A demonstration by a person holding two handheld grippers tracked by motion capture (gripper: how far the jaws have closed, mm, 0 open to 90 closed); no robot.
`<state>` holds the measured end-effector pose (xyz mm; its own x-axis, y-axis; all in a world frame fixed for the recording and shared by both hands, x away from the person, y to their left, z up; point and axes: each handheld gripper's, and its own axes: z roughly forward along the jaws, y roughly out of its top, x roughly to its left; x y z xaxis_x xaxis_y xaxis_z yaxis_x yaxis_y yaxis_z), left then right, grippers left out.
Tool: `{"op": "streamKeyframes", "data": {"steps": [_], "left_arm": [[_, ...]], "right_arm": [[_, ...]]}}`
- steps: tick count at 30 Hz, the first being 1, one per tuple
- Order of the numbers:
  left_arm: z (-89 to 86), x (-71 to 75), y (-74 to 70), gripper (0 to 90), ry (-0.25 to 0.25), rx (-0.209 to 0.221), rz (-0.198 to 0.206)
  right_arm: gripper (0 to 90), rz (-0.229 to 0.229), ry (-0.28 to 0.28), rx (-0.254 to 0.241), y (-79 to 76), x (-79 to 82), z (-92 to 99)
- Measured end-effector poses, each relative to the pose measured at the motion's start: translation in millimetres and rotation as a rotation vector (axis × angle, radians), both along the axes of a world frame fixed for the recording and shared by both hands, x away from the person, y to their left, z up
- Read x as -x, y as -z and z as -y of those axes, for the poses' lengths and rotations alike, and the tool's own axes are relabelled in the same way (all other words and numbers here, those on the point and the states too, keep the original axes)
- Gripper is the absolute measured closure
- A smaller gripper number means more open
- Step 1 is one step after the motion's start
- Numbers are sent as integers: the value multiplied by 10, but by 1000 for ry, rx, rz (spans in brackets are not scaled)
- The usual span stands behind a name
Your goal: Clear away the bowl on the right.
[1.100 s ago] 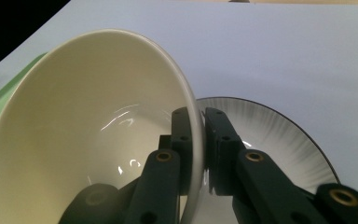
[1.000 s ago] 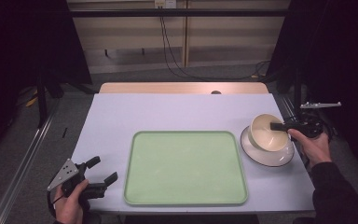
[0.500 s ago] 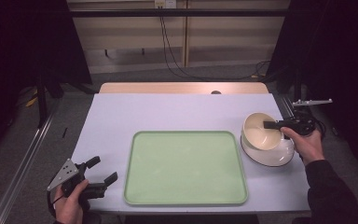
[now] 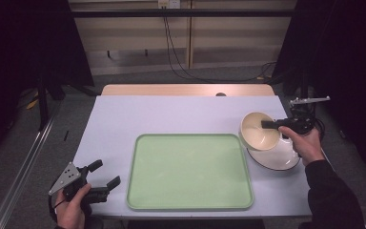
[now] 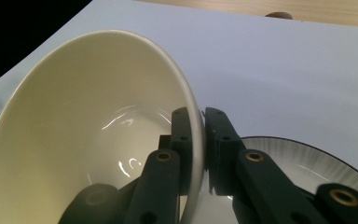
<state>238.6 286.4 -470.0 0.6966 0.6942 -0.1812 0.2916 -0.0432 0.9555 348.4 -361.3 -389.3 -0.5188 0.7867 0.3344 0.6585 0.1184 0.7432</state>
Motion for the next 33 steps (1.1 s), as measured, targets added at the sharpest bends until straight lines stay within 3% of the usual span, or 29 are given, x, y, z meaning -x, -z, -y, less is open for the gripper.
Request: {"op": "streamKeyframes", "data": {"steps": [7, 11, 20, 33], "left_arm": [[3, 1, 1, 14, 0, 11, -2], [-3, -3, 1, 15, 2, 0, 1], [7, 0, 3, 14, -5, 19, -5], [8, 1, 3, 14, -5, 19, -5]], "right_arm": [[830, -10, -13, 5, -9, -73, -124], [830, -16, -29, 34, -32, -117, -210], [830, -22, -38, 16, -15, -226, -354], [829, -78, -67, 35, 169, -341, -594]]}}
